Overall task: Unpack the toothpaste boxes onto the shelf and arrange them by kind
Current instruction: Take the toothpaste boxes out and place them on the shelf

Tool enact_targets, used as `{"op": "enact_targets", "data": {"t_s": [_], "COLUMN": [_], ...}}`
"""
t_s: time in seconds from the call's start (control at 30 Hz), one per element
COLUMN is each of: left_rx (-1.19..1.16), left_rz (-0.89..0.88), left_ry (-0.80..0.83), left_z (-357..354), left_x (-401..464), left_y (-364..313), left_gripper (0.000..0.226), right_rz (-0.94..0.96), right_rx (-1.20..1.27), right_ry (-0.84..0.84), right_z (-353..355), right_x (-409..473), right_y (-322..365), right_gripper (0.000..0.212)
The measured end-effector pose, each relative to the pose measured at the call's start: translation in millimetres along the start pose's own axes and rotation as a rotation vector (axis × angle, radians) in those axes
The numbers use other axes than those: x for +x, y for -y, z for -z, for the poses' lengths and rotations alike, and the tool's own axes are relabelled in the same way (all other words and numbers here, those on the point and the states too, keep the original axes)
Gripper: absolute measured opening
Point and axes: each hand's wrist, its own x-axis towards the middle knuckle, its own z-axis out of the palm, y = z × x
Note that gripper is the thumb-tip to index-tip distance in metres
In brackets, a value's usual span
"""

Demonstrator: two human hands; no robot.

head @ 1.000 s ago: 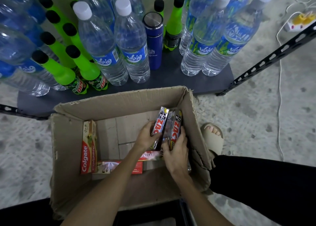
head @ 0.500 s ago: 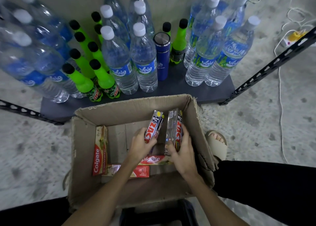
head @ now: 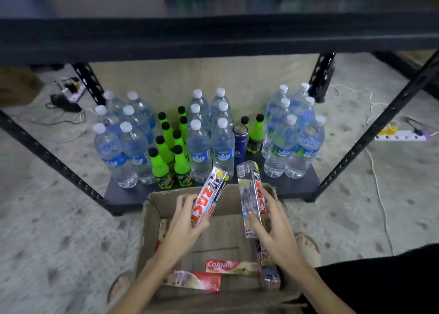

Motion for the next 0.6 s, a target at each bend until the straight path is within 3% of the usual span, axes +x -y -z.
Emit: {"op": "enact_targets", "data": {"t_s": [0.4, 0.6], "left_rx": [0.203, 0.311], "left_rz": [-0.387, -0.538], "left_ry": [-0.126, -0.110], "left_z": [179, 228], "left_x": [71, 102], "left_y": [-152, -231], "left_gripper": [0.045, 0.043], "right_rz": [0.365, 0.524], "right_rx": [0.025, -0.152], "right_ry": [-0.056, -0.054], "right_z": [156, 233], "right_x": [65, 94], "right_y": [144, 189], "right_gripper": [0.063, 0.064]}}
